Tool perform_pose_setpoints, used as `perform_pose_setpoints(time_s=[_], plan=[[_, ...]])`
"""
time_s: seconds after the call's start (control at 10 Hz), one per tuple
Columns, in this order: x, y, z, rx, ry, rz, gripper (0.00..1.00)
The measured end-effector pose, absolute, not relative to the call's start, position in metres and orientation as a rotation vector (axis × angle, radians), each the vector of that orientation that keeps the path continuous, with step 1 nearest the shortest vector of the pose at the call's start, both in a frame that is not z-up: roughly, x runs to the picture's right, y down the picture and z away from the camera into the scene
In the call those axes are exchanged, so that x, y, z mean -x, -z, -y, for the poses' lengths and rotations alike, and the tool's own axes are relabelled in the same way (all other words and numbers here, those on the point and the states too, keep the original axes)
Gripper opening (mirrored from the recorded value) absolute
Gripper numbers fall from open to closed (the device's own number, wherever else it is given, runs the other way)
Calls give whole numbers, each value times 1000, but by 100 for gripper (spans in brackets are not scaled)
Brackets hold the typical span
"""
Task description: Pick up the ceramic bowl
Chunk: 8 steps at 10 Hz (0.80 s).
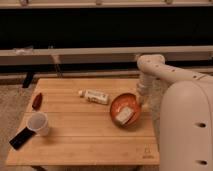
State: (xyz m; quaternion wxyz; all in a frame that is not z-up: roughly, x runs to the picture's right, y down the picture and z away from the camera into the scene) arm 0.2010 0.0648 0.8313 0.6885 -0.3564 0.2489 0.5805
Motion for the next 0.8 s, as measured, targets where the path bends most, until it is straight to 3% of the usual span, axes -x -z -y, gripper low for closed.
perform_pose_setpoints(time_s=[0.8], plan=[[-182,-814,-36,881,-1246,-471,5]])
